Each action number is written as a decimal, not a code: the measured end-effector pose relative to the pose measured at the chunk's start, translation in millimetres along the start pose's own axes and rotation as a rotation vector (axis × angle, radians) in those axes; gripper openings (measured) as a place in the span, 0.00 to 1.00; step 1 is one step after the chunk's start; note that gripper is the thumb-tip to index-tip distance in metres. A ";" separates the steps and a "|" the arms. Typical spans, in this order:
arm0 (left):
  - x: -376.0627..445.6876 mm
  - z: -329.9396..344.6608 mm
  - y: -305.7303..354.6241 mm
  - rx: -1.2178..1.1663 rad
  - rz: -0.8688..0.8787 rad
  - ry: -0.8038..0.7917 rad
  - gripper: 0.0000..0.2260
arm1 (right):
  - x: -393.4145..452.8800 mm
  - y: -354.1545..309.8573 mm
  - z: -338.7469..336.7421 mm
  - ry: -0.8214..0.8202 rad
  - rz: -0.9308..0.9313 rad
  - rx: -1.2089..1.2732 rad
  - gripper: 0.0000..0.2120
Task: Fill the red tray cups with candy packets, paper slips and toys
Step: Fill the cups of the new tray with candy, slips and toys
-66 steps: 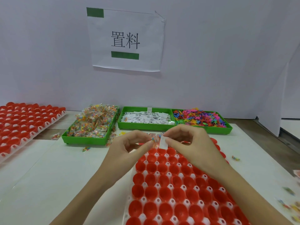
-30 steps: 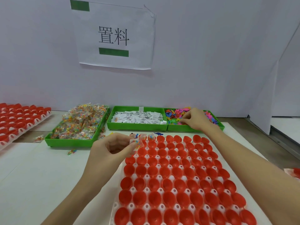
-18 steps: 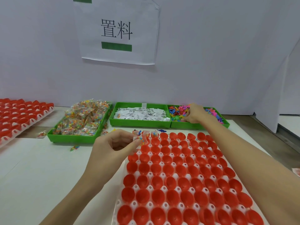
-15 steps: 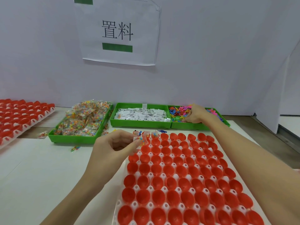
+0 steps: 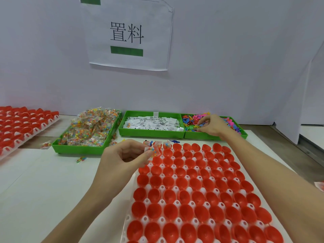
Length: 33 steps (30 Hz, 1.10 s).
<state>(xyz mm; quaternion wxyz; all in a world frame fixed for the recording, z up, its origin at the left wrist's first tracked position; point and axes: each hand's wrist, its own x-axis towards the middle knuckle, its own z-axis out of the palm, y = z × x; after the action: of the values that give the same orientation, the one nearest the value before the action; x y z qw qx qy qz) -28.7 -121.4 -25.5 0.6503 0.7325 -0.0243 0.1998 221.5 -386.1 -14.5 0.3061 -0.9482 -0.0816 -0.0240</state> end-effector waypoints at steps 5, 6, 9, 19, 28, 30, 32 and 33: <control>0.8 -0.5 -0.7 0.003 -0.005 0.011 0.03 | 6.6 -3.3 5.4 -0.006 -0.044 -0.120 0.09; 0.8 -0.4 -0.8 0.001 -0.006 0.009 0.02 | 7.2 -4.6 7.0 0.015 -0.051 -0.136 0.08; 0.9 -0.9 -0.2 0.007 -0.007 0.007 0.02 | 9.2 -8.5 10.4 0.042 -0.054 -0.195 0.07; 1.5 -2.1 1.3 0.029 0.003 0.020 0.02 | -0.3 -4.1 12.1 0.224 -0.099 -0.166 0.08; 0.3 -0.9 4.8 0.007 -0.002 0.007 0.03 | -65.8 -16.6 -9.0 0.028 -0.088 0.700 0.05; -0.7 0.1 6.0 -0.022 -0.021 0.004 0.03 | -87.3 -23.7 -11.3 -0.030 -0.103 0.792 0.05; -2.2 2.5 7.7 -0.056 -0.032 -0.007 0.03 | -110.1 -32.8 -11.0 -0.098 -0.125 0.870 0.07; -3.7 4.2 8.8 -0.076 -0.040 -0.015 0.03 | -122.3 -37.9 -9.8 -0.132 -0.139 0.894 0.07</control>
<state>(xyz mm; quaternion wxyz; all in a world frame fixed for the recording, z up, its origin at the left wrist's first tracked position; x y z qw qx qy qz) -33.6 -127.6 -18.7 0.6813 0.7092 -0.0223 0.1802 94.6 -378.6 3.6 0.6772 -0.7147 -0.1669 0.0534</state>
